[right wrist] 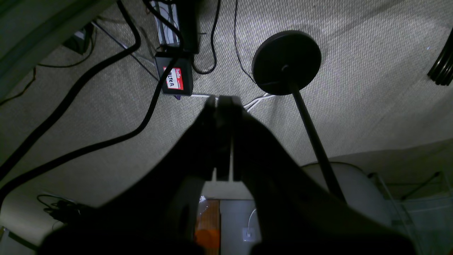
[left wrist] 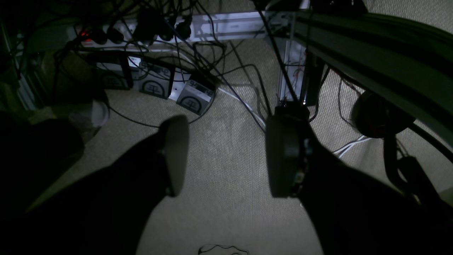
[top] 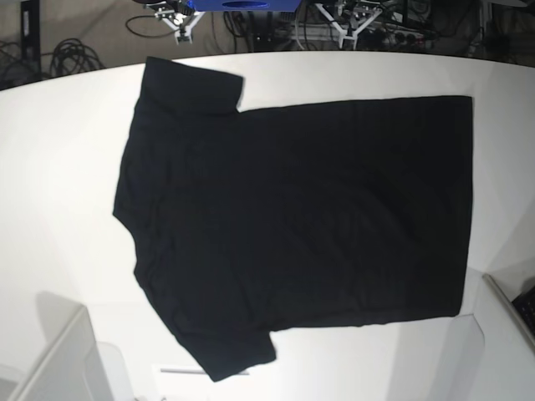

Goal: Fold the T-shirt properly

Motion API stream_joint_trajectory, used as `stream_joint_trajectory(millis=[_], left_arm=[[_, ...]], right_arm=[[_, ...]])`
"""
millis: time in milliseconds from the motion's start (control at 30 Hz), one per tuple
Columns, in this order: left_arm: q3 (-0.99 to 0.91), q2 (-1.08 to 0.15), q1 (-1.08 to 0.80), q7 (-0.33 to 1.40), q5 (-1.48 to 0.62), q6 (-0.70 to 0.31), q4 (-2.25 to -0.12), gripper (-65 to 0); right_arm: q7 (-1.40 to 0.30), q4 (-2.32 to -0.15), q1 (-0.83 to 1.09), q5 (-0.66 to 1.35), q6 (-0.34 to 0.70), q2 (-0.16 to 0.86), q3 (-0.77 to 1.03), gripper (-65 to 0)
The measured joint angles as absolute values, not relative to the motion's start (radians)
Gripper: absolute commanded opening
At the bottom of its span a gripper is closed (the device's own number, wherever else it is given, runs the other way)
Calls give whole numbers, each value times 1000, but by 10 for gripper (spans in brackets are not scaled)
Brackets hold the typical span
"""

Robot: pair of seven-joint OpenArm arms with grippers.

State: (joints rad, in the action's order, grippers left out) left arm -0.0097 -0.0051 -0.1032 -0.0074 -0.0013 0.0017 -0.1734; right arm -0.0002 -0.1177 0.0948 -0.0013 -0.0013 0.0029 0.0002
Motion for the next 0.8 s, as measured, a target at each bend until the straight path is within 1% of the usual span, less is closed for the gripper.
stream_joint_trajectory(millis=[33,67,167,200,367,633,700,800], left_arm=[[-10,-5,-104,-7,-1,2,-174,-387],[-10,-5,-105,-7,-1,2,-174,-443],[-10,-5,-106,-7,-1,2,-174,-635],[-10,-5,-105,-7,-2,2,-174,-650],[-10,-6,-105,-7,-1,3,-174,-650],[-10,-6,-128,-12,-1,3,-194,-650],[-10,-6,-155,-64,-1,3,-221,-650],[-10,-6,-171,-67,-1,3,-223,-650]], right_arm=[[0,-118,95,-1,-1,4,0,-650],[0,-118,95,-1,-1,8,0,-650],[0,-118,95,-1,-1,23,0,-650],[1,-118,95,-1,-1,27,0,-650],[92,-118,97,-2,-4,26,-2,-650],[83,-118,109,-2,-4,32,-4,-650],[86,-118,107,-4,-4,36,-4,-650],[85,-118,104,-4,-4,49,-4,-650]])
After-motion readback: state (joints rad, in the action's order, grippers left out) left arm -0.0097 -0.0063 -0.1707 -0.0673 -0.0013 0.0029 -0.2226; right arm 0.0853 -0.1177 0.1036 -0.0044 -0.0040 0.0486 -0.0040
